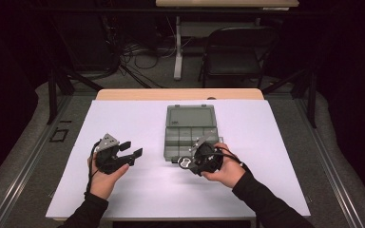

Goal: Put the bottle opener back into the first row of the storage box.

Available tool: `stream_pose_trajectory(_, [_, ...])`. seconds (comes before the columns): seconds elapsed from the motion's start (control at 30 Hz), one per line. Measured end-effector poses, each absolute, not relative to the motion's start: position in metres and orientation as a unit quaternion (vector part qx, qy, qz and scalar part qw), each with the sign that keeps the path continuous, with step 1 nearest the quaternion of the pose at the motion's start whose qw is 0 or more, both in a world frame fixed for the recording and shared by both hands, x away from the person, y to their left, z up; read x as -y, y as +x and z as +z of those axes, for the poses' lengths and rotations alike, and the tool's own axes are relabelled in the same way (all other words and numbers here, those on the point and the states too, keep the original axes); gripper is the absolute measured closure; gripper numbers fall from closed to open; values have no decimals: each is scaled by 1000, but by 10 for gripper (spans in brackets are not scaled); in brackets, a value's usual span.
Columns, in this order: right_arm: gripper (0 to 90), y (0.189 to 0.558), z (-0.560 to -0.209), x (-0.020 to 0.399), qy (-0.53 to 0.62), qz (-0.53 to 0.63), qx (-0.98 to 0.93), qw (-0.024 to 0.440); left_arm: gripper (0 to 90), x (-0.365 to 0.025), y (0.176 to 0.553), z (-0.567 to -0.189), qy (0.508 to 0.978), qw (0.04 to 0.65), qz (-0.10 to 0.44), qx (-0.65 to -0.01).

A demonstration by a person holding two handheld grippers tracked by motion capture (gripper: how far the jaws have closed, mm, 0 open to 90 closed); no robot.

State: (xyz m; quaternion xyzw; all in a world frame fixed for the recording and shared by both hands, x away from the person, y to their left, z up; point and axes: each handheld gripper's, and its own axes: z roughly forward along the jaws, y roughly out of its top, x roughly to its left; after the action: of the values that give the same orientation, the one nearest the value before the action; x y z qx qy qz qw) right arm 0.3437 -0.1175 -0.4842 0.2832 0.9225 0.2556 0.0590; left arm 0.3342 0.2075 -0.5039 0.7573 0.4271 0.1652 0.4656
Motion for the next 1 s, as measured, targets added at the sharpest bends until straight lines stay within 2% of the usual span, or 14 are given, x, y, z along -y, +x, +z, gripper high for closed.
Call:
stream_pose_trajectory(0.27, [652, 372, -436, 137, 304, 274, -908, 88, 407, -208, 335, -504, 756, 466, 166, -428])
stream_pose_trajectory(0.4, [652, 387, -423, 147, 325, 279, -899, 91, 406, -208, 335, -504, 756, 466, 166, -428])
stream_pose_trajectory(0.77, [652, 426, -437, 162, 374, 252, -888, 87, 407, -208, 335, -505, 755, 466, 166, -430])
stream_pose_trajectory(1.0, [652, 439, -448, 149, 351, 241, -900, 91, 406, -208, 335, -504, 756, 465, 167, -430])
